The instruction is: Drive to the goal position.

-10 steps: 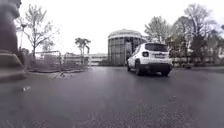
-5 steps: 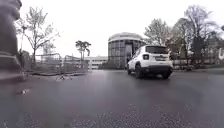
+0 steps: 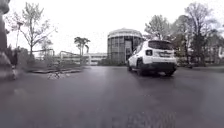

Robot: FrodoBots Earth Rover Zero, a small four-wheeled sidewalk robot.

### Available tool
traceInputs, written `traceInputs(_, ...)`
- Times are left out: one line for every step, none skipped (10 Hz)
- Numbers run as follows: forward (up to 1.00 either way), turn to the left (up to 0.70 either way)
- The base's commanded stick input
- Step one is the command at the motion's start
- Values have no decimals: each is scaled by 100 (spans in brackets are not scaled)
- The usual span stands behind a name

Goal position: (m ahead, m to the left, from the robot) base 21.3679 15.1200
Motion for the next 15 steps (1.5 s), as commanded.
traceInputs(100, 36)
traceInputs(100, 8)
traceInputs(100, 0)
traceInputs(100, 0)
traceInputs(100, 0)
traceInputs(100, 0)
traceInputs(100, 0)
traceInputs(100, 0)
traceInputs(100, 0)
traceInputs(100, 0)
traceInputs(100, 0)
traceInputs(100, 0)
traceInputs(100, 0)
traceInputs(100, 0)
traceInputs(100, 0)
